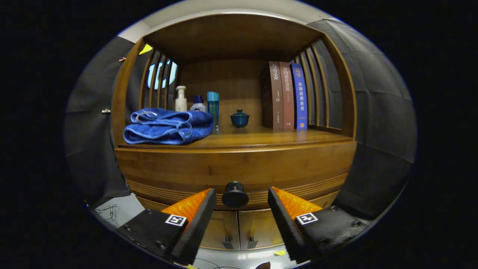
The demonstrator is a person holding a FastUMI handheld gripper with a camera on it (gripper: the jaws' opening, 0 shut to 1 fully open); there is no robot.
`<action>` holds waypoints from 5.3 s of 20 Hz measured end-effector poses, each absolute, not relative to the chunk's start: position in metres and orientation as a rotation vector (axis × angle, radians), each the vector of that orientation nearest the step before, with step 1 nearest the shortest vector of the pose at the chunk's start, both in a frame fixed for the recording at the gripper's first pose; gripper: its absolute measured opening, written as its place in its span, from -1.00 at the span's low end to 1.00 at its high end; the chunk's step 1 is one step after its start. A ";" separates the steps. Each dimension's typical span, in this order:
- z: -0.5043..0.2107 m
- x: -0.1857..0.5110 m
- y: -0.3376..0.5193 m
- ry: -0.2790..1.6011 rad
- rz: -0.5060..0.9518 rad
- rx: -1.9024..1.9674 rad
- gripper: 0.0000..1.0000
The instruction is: Pull open the drawer, take out the items inside it, and place them on the countertop above the cabinet.
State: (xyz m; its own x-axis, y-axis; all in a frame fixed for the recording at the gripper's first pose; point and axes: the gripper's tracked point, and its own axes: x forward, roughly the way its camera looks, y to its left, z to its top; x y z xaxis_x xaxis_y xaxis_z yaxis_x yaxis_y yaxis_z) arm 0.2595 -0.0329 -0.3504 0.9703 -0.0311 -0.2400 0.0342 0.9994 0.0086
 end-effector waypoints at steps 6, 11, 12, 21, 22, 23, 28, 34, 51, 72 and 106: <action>-0.368 0.277 -0.027 0.260 -0.005 0.023 0.05; -0.366 0.274 -0.028 0.248 0.001 0.056 -0.39; -0.366 0.269 -0.028 0.251 -0.002 0.048 -0.39; -0.358 0.185 -0.029 0.260 0.004 0.027 -0.39; -0.358 0.175 -0.030 0.262 0.006 0.025 -0.39; -0.357 0.165 -0.030 0.263 0.007 0.025 -0.39; -0.362 0.119 -0.034 0.292 0.013 0.038 -0.40; -0.363 0.084 -0.031 0.297 0.018 0.033 -0.40; -0.280 0.029 -0.056 0.286 -0.014 0.100 0.82; -0.313 0.226 -0.055 0.923 -0.026 0.084 0.98; -0.350 0.206 -0.039 1.121 -0.019 0.075 -0.48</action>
